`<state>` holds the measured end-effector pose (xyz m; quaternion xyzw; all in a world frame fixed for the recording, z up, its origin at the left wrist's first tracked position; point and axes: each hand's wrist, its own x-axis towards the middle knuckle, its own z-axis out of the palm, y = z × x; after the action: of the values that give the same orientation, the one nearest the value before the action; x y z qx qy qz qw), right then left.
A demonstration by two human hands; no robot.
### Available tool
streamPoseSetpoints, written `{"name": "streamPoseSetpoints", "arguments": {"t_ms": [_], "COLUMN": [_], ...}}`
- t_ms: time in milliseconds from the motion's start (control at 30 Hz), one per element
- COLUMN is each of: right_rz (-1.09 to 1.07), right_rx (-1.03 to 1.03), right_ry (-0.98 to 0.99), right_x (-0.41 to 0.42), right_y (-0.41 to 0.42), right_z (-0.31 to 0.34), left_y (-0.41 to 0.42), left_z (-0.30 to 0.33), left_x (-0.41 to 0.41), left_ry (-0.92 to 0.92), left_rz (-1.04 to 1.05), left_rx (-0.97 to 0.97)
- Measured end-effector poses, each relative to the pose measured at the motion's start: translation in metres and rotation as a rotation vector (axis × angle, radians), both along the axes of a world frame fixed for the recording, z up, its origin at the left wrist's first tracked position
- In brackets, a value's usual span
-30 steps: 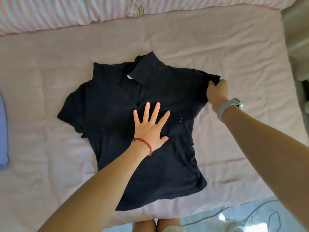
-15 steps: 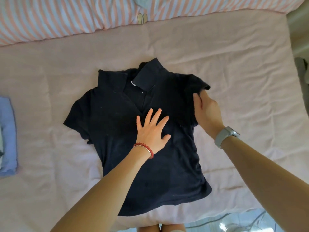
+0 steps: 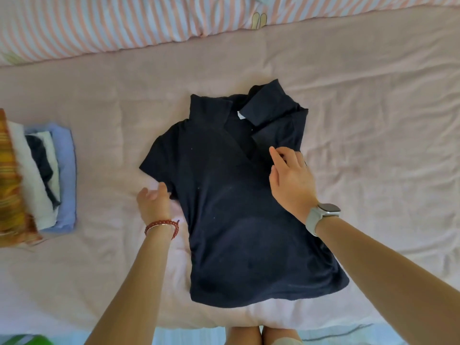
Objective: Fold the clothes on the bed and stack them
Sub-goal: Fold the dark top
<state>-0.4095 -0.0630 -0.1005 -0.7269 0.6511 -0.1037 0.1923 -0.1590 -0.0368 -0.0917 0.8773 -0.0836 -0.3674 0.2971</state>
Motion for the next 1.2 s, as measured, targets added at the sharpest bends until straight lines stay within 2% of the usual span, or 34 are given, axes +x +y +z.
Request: {"name": "streamPoseSetpoints", "arguments": {"t_ms": [133, 200, 267, 400, 467, 533, 567, 600, 667, 700, 733, 800, 867, 967, 1033, 1133, 1200], "right_rz": [0.141, 0.185, 0.203, 0.209, 0.211, 0.201, 0.192, 0.178, 0.144, 0.132, 0.123, 0.107, 0.105, 0.149, 0.177, 0.178, 0.179], "right_rx": [0.101, 0.162, 0.264, 0.384, 0.422, 0.476, 0.502, 0.52, 0.543, 0.556, 0.568, 0.577, 0.567, 0.484, 0.353, 0.167, 0.138], "right_ry": [0.207, 0.247, 0.269, 0.332, 0.325, 0.296, 0.271, 0.235, 0.142, 0.094, 0.053, -0.01, -0.009, 0.163, 0.284, 0.344, 0.324], "right_x": [0.0, 0.004, 0.006, 0.007, 0.007, 0.008, 0.008, 0.008, 0.006, 0.005, 0.003, 0.0, 0.0, 0.003, 0.006, 0.009, 0.009], "right_y": [-0.002, -0.008, -0.012, -0.019, -0.022, -0.025, -0.027, -0.028, -0.031, -0.032, -0.033, -0.036, -0.035, -0.027, -0.018, -0.015, -0.024], "right_z": [-0.008, -0.011, -0.012, -0.012, -0.011, -0.01, -0.009, -0.008, -0.007, -0.006, -0.006, -0.003, -0.002, -0.007, -0.011, -0.016, -0.016], "left_y": [-0.021, -0.031, -0.038, -0.044, -0.047, -0.052, -0.055, -0.058, -0.061, -0.06, -0.058, -0.051, -0.038, -0.017, -0.011, -0.02, -0.032], "left_z": [-0.006, -0.003, -0.002, 0.01, 0.024, 0.038, 0.044, 0.048, 0.054, 0.053, 0.052, 0.045, 0.032, 0.0, -0.018, -0.031, -0.034], "left_x": [0.012, 0.014, 0.016, 0.018, 0.015, 0.002, -0.008, -0.02, -0.045, -0.053, -0.058, -0.057, -0.05, -0.045, -0.046, -0.046, -0.046], "left_ry": [0.13, 0.22, 0.198, -0.204, -0.499, -0.664, -0.631, -0.499, -0.028, 0.105, 0.097, -0.178, -0.442, -0.612, -0.704, -0.815, -0.891], "left_rz": [-0.048, 0.014, 0.044, -0.081, -0.308, -0.541, -0.635, -0.714, -0.809, -0.851, -0.899, -0.901, -0.925, -1.2, -1.381, -1.486, -1.508], "left_rx": [-0.085, -0.156, -0.134, -0.137, -0.065, -0.008, -0.009, -0.028, -0.085, -0.109, -0.14, -0.235, -0.252, -0.155, -0.077, -0.02, -0.014]}}
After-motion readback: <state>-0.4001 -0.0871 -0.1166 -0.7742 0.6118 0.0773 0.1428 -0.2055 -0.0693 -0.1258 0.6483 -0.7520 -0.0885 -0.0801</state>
